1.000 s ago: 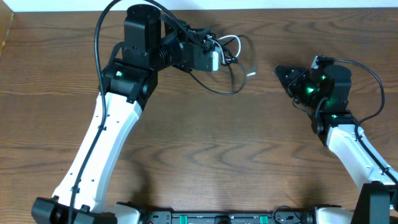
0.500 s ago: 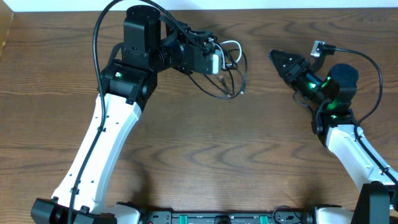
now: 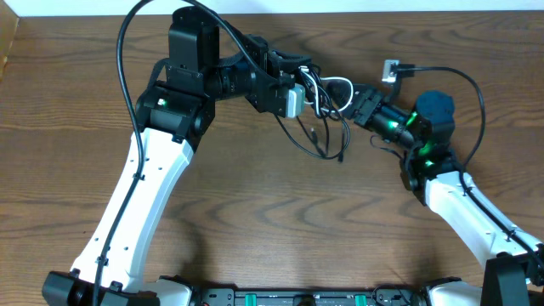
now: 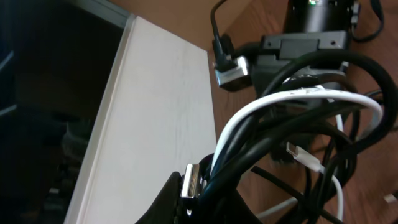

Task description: Untangle cables

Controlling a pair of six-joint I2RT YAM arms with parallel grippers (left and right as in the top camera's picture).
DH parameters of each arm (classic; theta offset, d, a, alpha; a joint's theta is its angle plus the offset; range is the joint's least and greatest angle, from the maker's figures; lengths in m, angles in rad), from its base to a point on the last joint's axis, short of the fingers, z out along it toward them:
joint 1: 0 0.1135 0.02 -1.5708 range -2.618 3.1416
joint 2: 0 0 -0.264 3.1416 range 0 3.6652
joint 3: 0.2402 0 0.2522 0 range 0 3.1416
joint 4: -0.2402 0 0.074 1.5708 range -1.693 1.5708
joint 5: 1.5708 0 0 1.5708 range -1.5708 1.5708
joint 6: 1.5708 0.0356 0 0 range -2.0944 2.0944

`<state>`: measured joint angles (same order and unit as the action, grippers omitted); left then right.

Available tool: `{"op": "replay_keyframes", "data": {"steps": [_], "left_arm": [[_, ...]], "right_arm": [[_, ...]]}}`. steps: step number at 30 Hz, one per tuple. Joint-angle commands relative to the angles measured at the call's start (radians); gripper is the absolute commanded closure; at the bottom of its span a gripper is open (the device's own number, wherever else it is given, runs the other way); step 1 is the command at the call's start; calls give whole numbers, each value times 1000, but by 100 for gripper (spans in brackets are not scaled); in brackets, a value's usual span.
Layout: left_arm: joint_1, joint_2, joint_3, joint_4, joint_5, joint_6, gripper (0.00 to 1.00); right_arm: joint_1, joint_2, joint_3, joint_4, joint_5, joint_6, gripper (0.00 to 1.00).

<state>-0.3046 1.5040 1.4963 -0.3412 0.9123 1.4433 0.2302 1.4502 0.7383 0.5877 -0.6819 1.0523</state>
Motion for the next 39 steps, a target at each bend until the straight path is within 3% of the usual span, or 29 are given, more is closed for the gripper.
{"op": "replay_keyframes", "data": {"steps": [1,23,34,39], "left_arm": [[0,-8,26,5,45,-8,93],[0,-6,26,-24,-32,-8,92],[-1,-6,26,-23,234,-8,93],[-1,-6,26,-25,285,-8,92]], "right_arm": [[33,3,-5,1,-10,-21,39],[43,3,-5,138,-96,-21,42],[117,3,-5,35,-21,-117,43],[117,3,-5,27,-1,-134,43]]}}
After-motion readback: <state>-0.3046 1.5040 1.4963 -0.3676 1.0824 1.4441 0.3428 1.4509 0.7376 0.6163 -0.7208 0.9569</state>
